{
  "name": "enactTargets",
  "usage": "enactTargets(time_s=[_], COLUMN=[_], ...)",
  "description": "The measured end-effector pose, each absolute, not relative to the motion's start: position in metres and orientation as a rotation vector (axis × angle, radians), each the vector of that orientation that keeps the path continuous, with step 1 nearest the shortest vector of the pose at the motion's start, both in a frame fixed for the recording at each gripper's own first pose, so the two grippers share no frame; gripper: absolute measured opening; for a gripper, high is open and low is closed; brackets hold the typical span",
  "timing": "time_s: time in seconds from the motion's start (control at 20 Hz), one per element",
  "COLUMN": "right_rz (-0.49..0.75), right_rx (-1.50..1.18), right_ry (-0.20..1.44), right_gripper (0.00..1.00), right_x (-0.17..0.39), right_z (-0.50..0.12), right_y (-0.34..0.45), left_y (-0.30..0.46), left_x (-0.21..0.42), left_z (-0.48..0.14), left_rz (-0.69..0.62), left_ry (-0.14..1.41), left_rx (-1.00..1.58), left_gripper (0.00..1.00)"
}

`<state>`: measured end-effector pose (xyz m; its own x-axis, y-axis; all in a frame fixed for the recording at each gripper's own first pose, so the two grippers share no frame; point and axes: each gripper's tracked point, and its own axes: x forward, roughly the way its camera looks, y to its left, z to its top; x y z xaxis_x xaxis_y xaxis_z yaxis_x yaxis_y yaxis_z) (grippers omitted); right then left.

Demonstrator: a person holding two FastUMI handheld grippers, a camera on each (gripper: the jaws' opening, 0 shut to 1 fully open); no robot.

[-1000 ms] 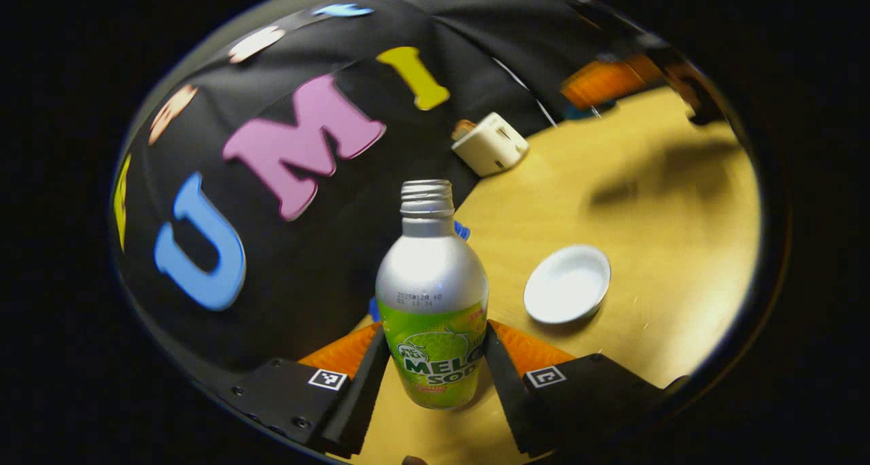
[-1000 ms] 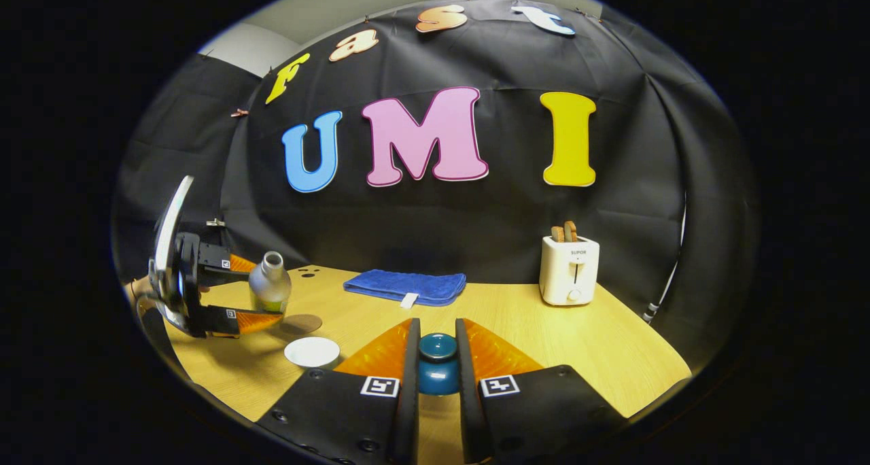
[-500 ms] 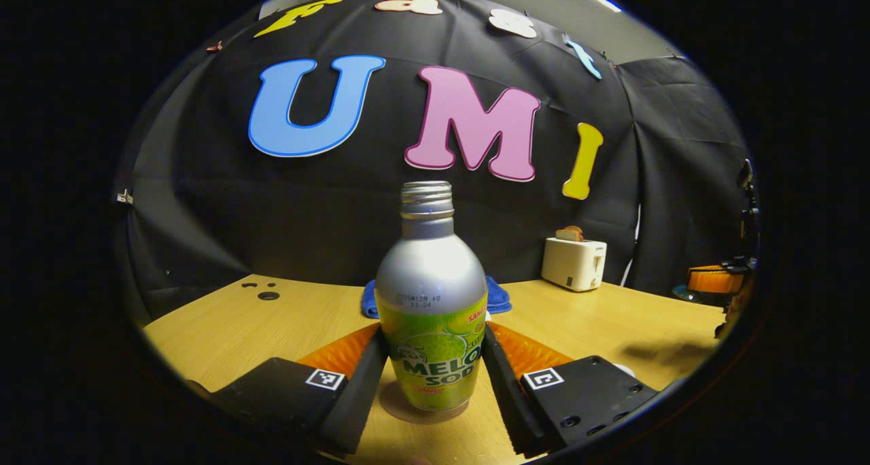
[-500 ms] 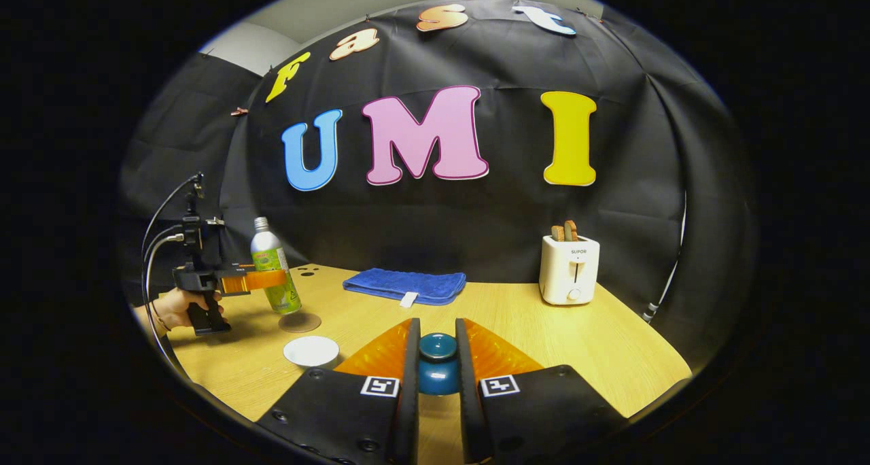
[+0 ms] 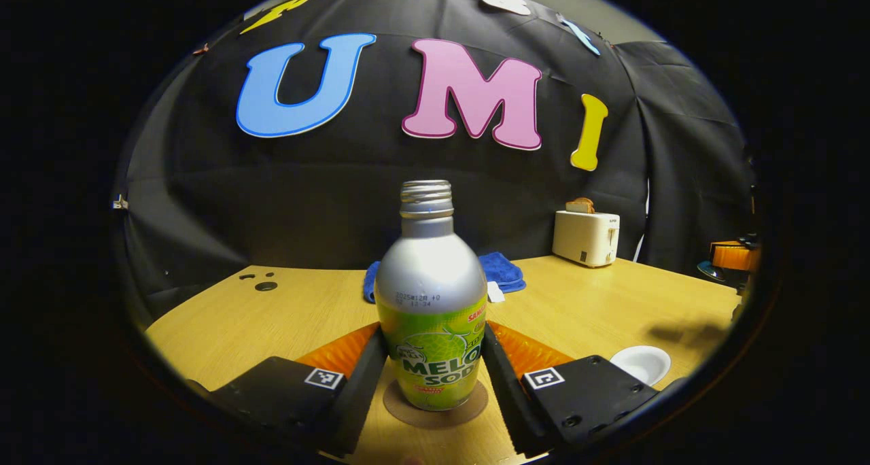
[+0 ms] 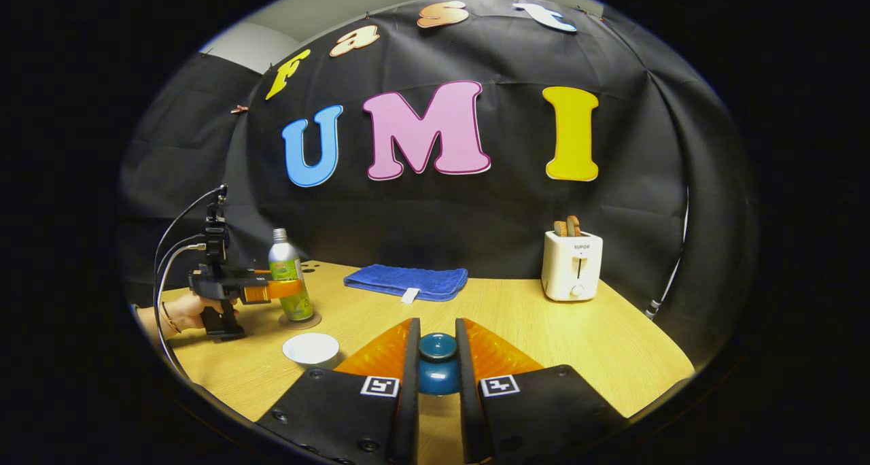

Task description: Open the teacup lid with one hand, grasp the water bottle and pour water into the teacup with the other hand; after pouring, place the water bottle on the coaster and then close the teacup lid.

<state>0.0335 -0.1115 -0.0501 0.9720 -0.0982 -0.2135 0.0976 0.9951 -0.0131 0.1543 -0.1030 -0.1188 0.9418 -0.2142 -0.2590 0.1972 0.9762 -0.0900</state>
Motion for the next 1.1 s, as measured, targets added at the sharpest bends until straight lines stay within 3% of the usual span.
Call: enactTargets(time_s=[0.25,0.3,0.35,0.6,0.9,1.1], right_rz=[-0.098,-0.097,-0.095,-0.05,0.119,0.144], right_rx=[-0.003,-0.002,-0.001,0.02,0.134,0.12], right_ry=[0.215,0.215,0.216,0.219,0.255,0.29], right_gripper=[0.28,0.29,0.29,0.29,0.29,0.29], right_x=[0.033,0.033,0.034,0.039,0.058,0.077], right_z=[-0.051,-0.051,-0.051,-0.057,-0.084,-0.1], right_y=[-0.11,-0.11,-0.109,-0.089,-0.006,0.024], left_y=[-0.094,-0.093,-0.094,-0.088,-0.068,-0.05], left_x=[0.151,0.149,0.145,0.118,0.07,0.043], left_z=[-0.127,-0.125,-0.127,-0.122,-0.109,-0.096], left_rz=[-0.159,-0.159,-0.161,-0.151,-0.097,-0.052], left_ry=[0.293,0.294,0.297,0.289,0.259,0.213], left_rx=[-0.051,-0.053,-0.057,-0.075,-0.112,-0.129], left_gripper=[0.85,0.94,0.97,0.98,0.97,0.96])
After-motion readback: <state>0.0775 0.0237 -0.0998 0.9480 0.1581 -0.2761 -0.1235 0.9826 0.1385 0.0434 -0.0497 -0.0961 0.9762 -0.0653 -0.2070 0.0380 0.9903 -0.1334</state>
